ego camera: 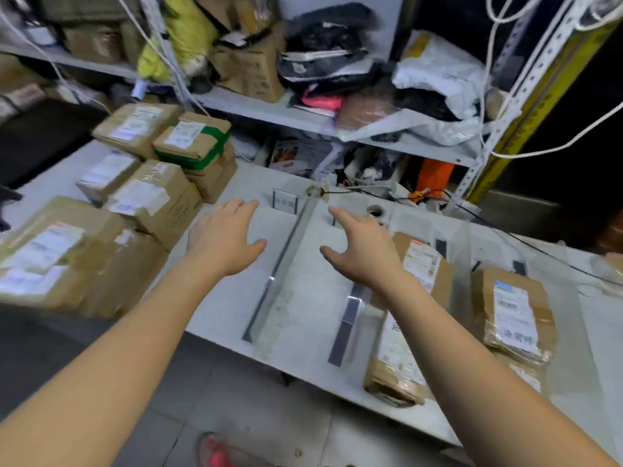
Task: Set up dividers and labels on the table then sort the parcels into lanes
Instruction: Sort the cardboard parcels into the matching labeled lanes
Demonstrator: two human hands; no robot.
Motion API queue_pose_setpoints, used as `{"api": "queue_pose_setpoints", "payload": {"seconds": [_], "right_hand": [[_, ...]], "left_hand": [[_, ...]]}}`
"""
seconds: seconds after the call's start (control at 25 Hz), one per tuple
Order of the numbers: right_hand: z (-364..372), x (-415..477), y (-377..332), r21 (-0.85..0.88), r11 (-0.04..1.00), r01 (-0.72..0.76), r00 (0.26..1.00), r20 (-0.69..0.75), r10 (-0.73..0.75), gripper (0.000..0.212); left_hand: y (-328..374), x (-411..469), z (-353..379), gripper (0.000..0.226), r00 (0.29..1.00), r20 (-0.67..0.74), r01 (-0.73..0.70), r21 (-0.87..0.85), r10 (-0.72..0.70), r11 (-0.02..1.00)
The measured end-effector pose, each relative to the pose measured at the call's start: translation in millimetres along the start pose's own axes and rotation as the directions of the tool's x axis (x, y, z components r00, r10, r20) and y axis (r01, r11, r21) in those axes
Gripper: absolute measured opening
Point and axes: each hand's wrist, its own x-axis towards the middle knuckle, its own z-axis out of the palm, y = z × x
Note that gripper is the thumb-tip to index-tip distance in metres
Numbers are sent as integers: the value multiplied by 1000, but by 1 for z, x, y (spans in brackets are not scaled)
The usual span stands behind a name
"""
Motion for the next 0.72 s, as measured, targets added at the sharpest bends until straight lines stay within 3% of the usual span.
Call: {"api": "queue_pose_setpoints", "payload": {"seconds": [0.16,0.44,0.72], "right_hand": [[26,48,-90,-69,997,25,999,26,-23,76],[64,121,-237,-86,994,70,997,27,-68,75],[114,165,-310,64,991,121,985,114,-128,72]], "left_hand": [[-105,15,-26,80,995,14,94,40,-95,995],[-262,22,-42,75,989,39,140,11,-140,990],[-359,23,-39,69,959,98,273,-69,-265,960]]}}
